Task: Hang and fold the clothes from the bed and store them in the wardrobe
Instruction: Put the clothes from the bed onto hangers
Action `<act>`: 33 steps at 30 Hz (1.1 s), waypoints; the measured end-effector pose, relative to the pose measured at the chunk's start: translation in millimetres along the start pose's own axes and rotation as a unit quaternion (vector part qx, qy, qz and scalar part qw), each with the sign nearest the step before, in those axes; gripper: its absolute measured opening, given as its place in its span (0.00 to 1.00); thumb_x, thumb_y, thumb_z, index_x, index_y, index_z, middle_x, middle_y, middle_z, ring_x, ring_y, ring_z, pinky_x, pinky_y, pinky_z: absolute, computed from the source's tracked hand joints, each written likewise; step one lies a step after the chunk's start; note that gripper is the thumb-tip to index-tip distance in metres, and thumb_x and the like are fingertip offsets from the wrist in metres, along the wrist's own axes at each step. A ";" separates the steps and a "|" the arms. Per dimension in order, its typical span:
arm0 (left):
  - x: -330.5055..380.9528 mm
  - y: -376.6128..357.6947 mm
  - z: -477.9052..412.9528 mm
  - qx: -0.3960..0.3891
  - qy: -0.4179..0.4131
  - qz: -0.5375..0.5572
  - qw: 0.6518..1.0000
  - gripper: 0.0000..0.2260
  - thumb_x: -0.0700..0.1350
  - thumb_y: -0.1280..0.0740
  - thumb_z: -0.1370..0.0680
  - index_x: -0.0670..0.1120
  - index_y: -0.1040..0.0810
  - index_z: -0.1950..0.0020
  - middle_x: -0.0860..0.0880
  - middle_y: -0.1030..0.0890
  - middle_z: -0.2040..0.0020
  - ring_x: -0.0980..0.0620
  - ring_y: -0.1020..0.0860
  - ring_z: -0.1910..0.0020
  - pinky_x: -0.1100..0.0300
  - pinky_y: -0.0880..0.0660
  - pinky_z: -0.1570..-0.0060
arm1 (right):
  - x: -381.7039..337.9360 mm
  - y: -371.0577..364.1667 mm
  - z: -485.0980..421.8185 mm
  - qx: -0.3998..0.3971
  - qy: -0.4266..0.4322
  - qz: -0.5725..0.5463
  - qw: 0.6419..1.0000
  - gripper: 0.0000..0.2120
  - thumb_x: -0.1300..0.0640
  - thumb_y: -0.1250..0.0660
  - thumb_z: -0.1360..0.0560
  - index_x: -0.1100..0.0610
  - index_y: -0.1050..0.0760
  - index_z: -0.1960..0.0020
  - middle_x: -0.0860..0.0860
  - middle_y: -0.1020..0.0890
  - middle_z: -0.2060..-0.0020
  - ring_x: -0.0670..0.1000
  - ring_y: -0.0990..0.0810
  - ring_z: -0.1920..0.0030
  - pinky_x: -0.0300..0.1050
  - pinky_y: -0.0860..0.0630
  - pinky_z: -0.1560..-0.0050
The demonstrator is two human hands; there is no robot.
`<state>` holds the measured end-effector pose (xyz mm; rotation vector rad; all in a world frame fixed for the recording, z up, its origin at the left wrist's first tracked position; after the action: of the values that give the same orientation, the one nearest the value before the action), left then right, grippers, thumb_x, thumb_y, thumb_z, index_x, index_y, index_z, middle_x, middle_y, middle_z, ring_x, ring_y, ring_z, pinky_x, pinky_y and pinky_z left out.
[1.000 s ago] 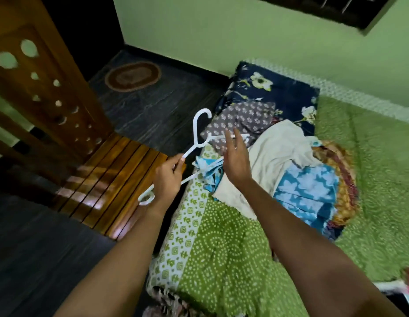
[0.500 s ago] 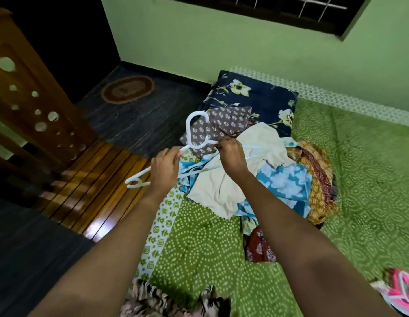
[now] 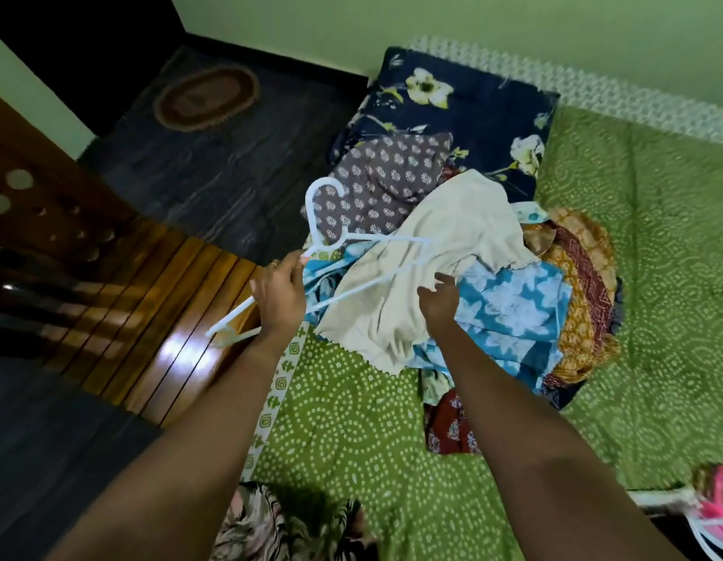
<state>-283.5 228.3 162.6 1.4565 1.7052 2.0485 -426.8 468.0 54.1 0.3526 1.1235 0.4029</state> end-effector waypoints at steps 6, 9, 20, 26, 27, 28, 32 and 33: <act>-17.8 -34.6 -11.7 -0.024 0.042 0.025 0.998 0.14 0.47 0.43 0.19 0.46 0.22 0.39 0.40 0.19 0.48 0.40 0.26 0.45 0.54 0.41 0.48 | 52.9 -24.4 -28.9 -0.047 -0.136 0.027 0.989 0.27 0.64 0.33 0.27 0.62 0.37 0.29 0.62 0.35 0.32 0.60 0.30 0.35 0.50 0.30 0.36; -28.4 -46.9 -15.0 -0.032 0.058 0.032 0.997 0.15 0.49 0.44 0.18 0.46 0.23 0.38 0.41 0.19 0.46 0.41 0.26 0.44 0.57 0.43 0.51 | 69.0 -30.8 -38.5 -0.063 -0.176 0.050 0.981 0.33 0.62 0.31 0.27 0.61 0.43 0.27 0.62 0.38 0.29 0.59 0.35 0.30 0.51 0.34 0.32; -47.1 -62.0 -15.2 -0.048 0.075 0.055 0.994 0.15 0.50 0.44 0.18 0.48 0.22 0.39 0.44 0.19 0.48 0.45 0.24 0.47 0.56 0.39 0.45 | 87.3 -47.3 -51.7 -0.063 -0.225 -0.049 0.971 0.20 0.62 0.29 0.27 0.65 0.30 0.38 0.61 0.23 0.42 0.58 0.24 0.43 0.46 0.28 0.46; -46.8 -62.5 -17.3 -0.074 0.076 0.066 0.992 0.16 0.51 0.44 0.19 0.47 0.22 0.39 0.43 0.18 0.48 0.43 0.23 0.47 0.45 0.31 0.42 | 52.6 -46.2 -35.6 -0.062 -0.229 -0.282 0.930 0.22 0.69 0.28 0.31 0.67 0.29 0.38 0.59 0.21 0.48 0.57 0.23 0.50 0.52 0.25 0.47; -48.1 -65.1 -19.2 -0.082 0.077 0.073 0.991 0.16 0.52 0.43 0.19 0.46 0.22 0.39 0.43 0.18 0.48 0.43 0.23 0.47 0.44 0.30 0.43 | 46.1 -50.6 -33.5 -0.068 -0.236 -0.324 0.914 0.24 0.69 0.29 0.30 0.65 0.31 0.36 0.58 0.21 0.46 0.58 0.22 0.48 0.55 0.25 0.45; -45.7 -63.0 -20.2 -0.090 0.078 0.085 0.989 0.16 0.51 0.43 0.20 0.45 0.22 0.40 0.43 0.18 0.48 0.42 0.22 0.47 0.45 0.28 0.45 | 36.6 -50.7 -29.9 -0.068 -0.239 -0.353 0.902 0.27 0.69 0.29 0.30 0.63 0.34 0.34 0.57 0.22 0.44 0.59 0.21 0.46 0.59 0.25 0.43; -33.8 -48.4 -25.7 -0.092 0.100 0.136 0.981 0.14 0.45 0.41 0.19 0.38 0.23 0.41 0.37 0.19 0.49 0.40 0.22 0.49 0.51 0.27 0.51 | -10.6 -46.3 -22.7 -0.114 -0.173 -0.385 0.899 0.32 0.75 0.37 0.28 0.56 0.40 0.28 0.56 0.25 0.38 0.58 0.23 0.44 0.60 0.25 0.43; -29.1 -40.6 -27.8 -0.081 0.103 0.142 0.981 0.13 0.43 0.42 0.19 0.37 0.25 0.40 0.37 0.20 0.50 0.40 0.23 0.51 0.52 0.28 0.53 | -26.9 -42.7 -17.6 -0.131 -0.148 -0.370 0.908 0.34 0.75 0.39 0.27 0.53 0.42 0.27 0.55 0.26 0.38 0.57 0.24 0.44 0.57 0.24 0.45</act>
<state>-306.5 205.9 115.3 1.5600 1.4179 2.4992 -447.4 418.9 48.6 -0.2555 0.8131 -0.1757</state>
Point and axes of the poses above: each hand's wrist, its own z-axis away from the middle knuckle, its own y-axis out of the back of the hand, x = y × z, the point moved 7 cm from there along -z, towards the middle knuckle
